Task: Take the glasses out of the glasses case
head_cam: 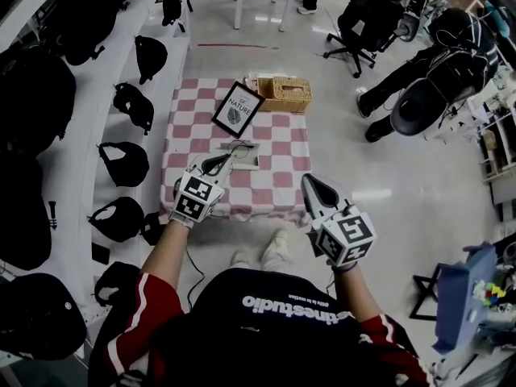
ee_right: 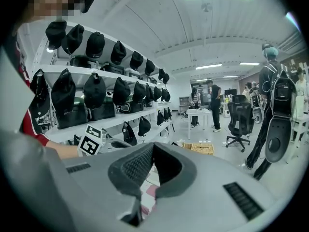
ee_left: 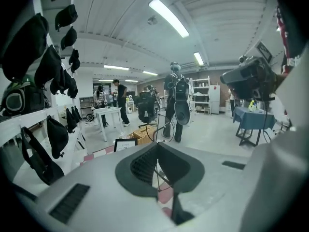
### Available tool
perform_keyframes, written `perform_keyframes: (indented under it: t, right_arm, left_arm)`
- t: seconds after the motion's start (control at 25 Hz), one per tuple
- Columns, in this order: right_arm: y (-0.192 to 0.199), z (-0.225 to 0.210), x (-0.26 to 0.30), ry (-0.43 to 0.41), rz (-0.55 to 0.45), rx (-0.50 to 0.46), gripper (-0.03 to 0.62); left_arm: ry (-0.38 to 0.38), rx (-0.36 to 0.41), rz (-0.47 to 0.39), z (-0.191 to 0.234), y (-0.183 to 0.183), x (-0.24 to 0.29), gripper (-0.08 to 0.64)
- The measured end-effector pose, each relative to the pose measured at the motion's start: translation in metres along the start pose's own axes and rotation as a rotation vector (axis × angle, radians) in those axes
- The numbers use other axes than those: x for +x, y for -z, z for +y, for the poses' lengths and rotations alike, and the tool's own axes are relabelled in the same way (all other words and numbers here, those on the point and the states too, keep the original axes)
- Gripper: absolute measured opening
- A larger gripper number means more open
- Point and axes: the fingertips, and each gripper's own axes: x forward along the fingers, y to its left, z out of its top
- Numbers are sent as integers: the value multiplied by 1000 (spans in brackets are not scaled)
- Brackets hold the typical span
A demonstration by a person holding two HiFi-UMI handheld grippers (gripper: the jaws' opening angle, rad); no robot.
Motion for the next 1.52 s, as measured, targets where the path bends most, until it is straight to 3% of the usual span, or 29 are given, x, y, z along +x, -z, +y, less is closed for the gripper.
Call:
perform_keyframes:
  t: [0.32,0.64,0.96,1.52]
  right_arm:
    - [-11,13,-2,-9,-23,-23,3]
    - [-30,8,-5,-18,-68,-26,3]
    - [-58,-4,-27,-24,-137,-25,3]
    - [-71,-49,-103,-10,-231,32,3]
  left_arm:
    - [-20,-57,-167,2,-53,-42,11]
    - [-41,-97,-255,4,-84,-65,11]
    - [-91,-124,-294,-6,-115,-97,11]
    - [-136,-84,-350,-74,-159,-128,11]
